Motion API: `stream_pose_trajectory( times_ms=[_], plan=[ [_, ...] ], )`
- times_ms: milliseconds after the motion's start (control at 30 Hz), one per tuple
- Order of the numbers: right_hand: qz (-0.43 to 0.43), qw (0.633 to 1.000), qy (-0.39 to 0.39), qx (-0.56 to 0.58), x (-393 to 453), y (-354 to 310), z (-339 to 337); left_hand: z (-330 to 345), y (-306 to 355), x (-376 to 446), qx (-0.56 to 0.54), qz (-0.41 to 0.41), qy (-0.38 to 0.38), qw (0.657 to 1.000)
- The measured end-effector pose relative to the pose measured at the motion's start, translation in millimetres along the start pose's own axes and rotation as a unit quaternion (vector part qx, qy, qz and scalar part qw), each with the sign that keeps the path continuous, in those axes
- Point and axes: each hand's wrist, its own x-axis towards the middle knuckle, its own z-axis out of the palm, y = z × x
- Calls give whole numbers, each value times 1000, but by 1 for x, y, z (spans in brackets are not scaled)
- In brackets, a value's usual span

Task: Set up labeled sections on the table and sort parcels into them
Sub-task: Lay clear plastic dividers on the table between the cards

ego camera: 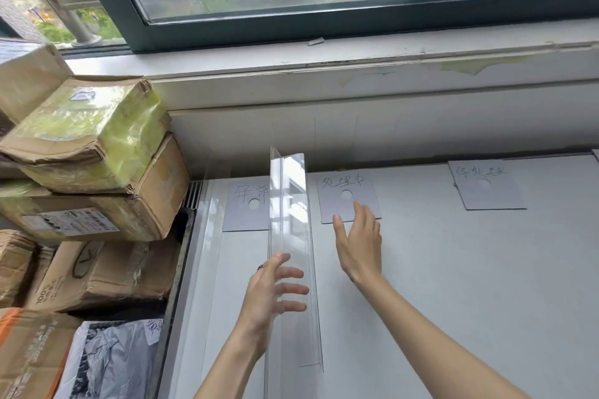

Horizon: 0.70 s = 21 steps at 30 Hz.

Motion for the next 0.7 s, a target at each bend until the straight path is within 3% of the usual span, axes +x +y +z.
stream_pose_trajectory(
  times_ms=[67, 167, 233, 433, 700],
  plan=[
    [51, 979, -44, 192, -35, -19, -19, 6, 5, 1, -15, 1, 0, 1000],
    [90, 946, -116, 288, -92, -36, -44, 21, 13, 3, -35, 0, -14, 999],
    [97, 945, -127, 286, -120, -36, -52, 34, 16, 1, -34, 1, -29, 999],
    [101, 963, -47, 246, -148, -10, -72, 73, 1, -12, -27, -7, -74, 997],
    [84, 973, -40, 210, -137, 43, -99, 123, -23, -18, -23, -4, -59, 998]
  ],
)
